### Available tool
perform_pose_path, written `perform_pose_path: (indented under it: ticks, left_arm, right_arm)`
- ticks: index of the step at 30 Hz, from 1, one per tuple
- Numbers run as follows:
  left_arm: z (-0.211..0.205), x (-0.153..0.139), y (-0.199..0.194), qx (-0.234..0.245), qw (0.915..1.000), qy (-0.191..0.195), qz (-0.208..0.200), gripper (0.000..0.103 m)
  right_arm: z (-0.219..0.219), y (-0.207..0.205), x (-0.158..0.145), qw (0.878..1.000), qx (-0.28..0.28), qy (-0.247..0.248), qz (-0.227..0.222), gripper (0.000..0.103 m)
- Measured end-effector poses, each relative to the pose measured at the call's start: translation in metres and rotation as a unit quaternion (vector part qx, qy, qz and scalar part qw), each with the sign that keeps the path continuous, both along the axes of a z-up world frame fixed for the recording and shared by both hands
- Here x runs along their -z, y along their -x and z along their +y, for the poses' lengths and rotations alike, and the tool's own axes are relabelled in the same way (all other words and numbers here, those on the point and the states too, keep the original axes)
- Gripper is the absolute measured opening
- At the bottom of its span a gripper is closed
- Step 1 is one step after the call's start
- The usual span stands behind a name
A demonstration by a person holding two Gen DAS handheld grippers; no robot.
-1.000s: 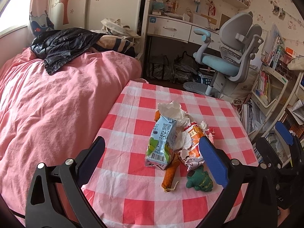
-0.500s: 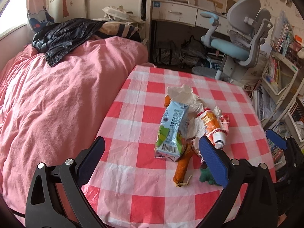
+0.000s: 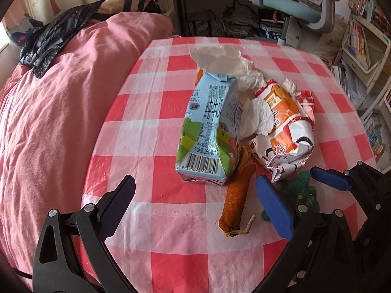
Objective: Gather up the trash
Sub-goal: 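Grasp the orange stick with the left gripper while the right grasps the green knitted toy, then lower both held items over the yellow bin and open both grippers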
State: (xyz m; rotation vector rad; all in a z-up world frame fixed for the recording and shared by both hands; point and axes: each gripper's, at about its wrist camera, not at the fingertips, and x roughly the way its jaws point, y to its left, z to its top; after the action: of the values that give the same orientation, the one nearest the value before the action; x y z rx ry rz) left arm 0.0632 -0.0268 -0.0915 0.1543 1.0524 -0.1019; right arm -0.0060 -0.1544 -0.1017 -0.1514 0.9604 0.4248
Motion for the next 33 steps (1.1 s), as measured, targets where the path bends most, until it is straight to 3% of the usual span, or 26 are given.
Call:
perform_pose_path:
  ticks: [2,3,5,6,8,11,17,20,29,32,33]
  left_arm:
    - [-0.004,0.012,-0.005,0.005,0.9998,-0.011,0.015,0.092]
    - [-0.006,0.017,-0.008,0.008,0.9996,-0.013,0.024,0.089]
    - [-0.008,0.026,-0.011,0.015,0.999,0.001,0.043,0.07]
    - [-0.008,0.027,-0.011,0.018,0.9988,0.011,0.044,0.067]
    - [-0.011,0.025,-0.009,0.029,0.9986,0.015,0.042,0.044]
    - [-0.009,0.022,-0.004,0.036,0.9981,0.028,0.041,0.021]
    - [0.008,-0.003,0.027,0.043,0.9962,0.075,0.012,0.018]
    - [0.013,-0.017,0.045,0.053,0.995,0.084,-0.014,0.018]
    - [0.018,-0.018,0.105,0.065,0.9935,0.092,-0.012,0.018]
    - [0.017,-0.015,0.124,0.076,0.993,0.09,-0.009,0.018]
    - [0.016,-0.013,0.13,0.079,0.9929,0.089,-0.007,0.018]
  right_arm:
    - [0.0,-0.001,0.0,1.0,-0.01,-0.006,0.004,0.055]
    - [0.0,-0.001,0.0,1.0,-0.013,-0.009,0.005,0.046]
    - [-0.005,-0.003,-0.001,1.0,-0.014,-0.016,0.01,0.035]
    - [-0.008,-0.002,-0.002,1.0,-0.014,-0.021,0.013,0.034]
    - [-0.011,0.0,-0.003,1.0,-0.016,-0.021,0.013,0.033]
    - [-0.019,0.008,-0.007,1.0,-0.014,-0.025,0.012,0.031]
    - [-0.023,0.039,-0.029,0.997,-0.038,-0.066,-0.012,0.031]
    - [-0.014,0.066,-0.026,0.996,-0.06,-0.073,-0.003,0.031]
    - [0.018,0.151,-0.002,0.989,-0.141,-0.027,0.044,0.032]
    - [0.021,0.166,0.012,0.986,-0.155,-0.011,0.067,0.035]
    - [0.022,0.17,0.015,0.985,-0.157,-0.008,0.073,0.04]
